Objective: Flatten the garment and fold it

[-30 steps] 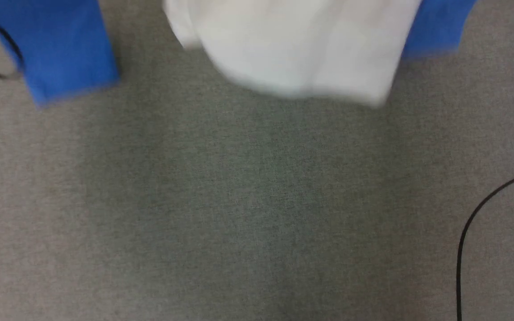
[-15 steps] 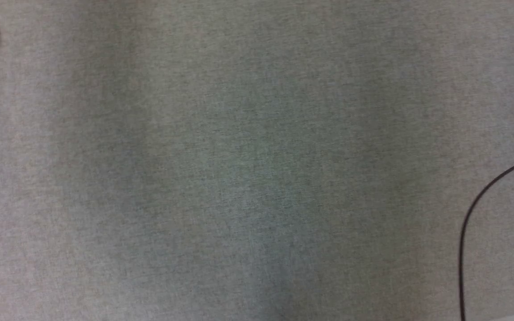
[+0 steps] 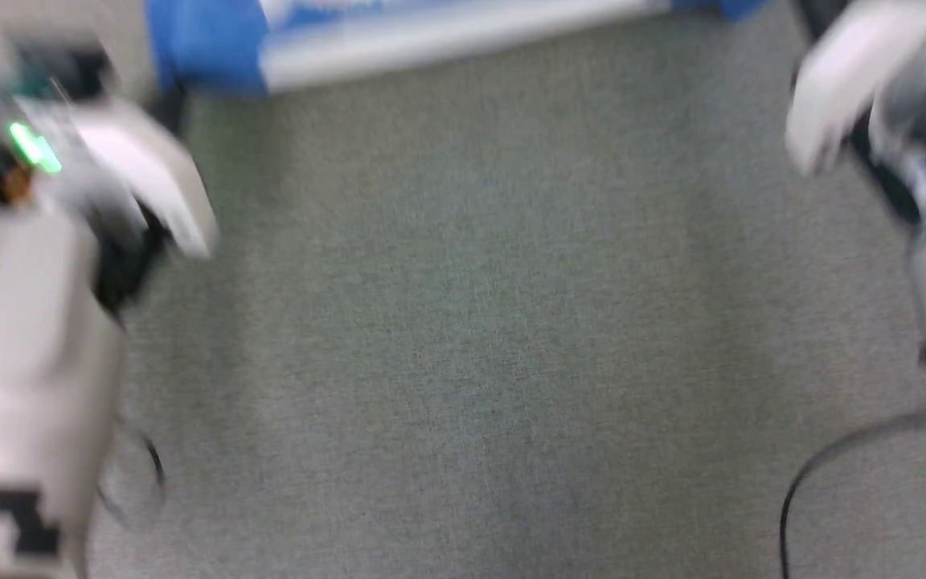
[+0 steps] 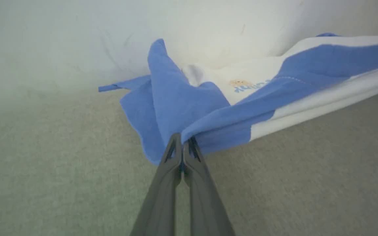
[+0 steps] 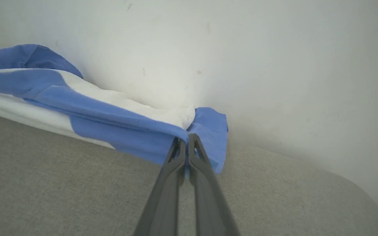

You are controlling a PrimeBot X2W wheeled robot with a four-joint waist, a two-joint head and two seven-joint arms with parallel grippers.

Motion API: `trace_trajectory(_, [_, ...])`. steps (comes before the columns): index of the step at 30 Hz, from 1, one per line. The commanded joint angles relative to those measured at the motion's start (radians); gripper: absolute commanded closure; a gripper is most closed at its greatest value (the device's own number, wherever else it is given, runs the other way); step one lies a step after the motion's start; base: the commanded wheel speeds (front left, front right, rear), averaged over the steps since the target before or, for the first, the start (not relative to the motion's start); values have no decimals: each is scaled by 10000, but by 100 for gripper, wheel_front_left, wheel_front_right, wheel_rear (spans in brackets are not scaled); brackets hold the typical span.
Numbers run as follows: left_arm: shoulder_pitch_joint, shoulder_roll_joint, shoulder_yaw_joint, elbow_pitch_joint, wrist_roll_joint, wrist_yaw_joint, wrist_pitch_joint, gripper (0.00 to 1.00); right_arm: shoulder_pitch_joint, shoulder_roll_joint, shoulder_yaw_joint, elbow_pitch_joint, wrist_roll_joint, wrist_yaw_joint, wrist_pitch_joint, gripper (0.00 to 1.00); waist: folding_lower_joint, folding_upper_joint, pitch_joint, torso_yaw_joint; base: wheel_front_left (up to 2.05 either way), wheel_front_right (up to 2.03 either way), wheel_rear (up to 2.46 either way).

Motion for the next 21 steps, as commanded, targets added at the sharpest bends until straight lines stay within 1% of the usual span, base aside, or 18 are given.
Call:
trace_trajectory(1, [752,179,83,-65,-167,58,211,100,573,-416,-224,-201,99,-184,2,100,2,0,-1072,183,0,0,0])
trace_trajectory(3, [1851,102,-29,-526,-476,10,633,100,1640,-529,-320,-697,104,-184,141,100,2,0,-1461,222,0,0,0])
trace_trajectory(6, [3354,80,-57,-1346,-998,-9,1256,100,3153,-642,-812,-1524,-76,-184,320,100,2,0,-1880,273,0,0,0])
trace_trajectory(8, [4248,102,-56,-1960,-1242,93,1598,100,4120,-624,-1226,-2075,-274,-184,448,100,2,0,-2071,316,0,0,0])
trace_trajectory(10, [5090,93,-77,-2648,-1391,335,1902,100,5034,-527,-1612,-2562,-462,-184,580,100,2,0,-2252,357,0,0,0])
trace_trajectory(13, [6238,75,-54,-3694,-1704,690,2394,100,6233,-180,-2248,-3242,-701,-184,769,100,2,0,-2481,395,0,0,0])
trace_trajectory(16, [7202,192,-72,-4560,-1858,1026,2866,100,7250,244,-2793,-3816,-980,-184,911,100,2,0,-2665,436,0,0,0])
trace_trajectory(18, [7779,267,-119,-5013,-1892,1243,3124,100,7901,606,-3049,-4202,-1076,-184,1025,100,2,0,-2768,471,0,0,0])
trace_trajectory(21, [8544,323,-158,-5505,-1995,1530,3433,100,8799,984,-3205,-4677,-1202,-184,1339,100,2,0,-2901,491,0,0,0])
